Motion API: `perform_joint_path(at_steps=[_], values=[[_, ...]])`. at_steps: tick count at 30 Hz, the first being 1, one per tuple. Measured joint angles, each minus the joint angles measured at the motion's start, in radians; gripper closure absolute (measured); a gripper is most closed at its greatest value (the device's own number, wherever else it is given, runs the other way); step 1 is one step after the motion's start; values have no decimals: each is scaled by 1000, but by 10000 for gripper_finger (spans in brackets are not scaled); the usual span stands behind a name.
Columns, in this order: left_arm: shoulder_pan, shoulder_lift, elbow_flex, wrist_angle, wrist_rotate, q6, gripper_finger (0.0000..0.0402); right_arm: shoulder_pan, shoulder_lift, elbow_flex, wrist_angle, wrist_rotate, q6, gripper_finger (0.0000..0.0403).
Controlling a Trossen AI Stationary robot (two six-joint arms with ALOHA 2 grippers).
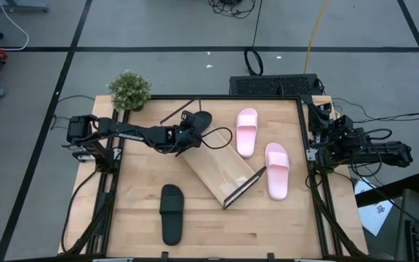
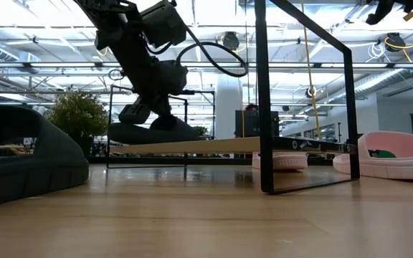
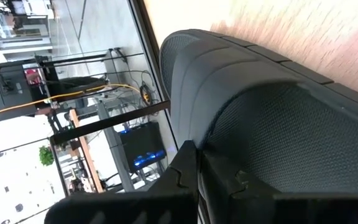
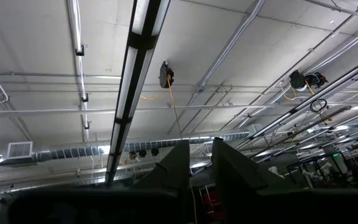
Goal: Pick and place slides into the shelf
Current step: Put the left black slipper on the shelf
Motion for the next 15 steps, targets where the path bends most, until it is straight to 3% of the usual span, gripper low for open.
perform_joint_path(at_steps=[15], values=[[0, 0, 1, -38, -13, -54, 358, 0, 0, 0, -4, 0, 0, 344]])
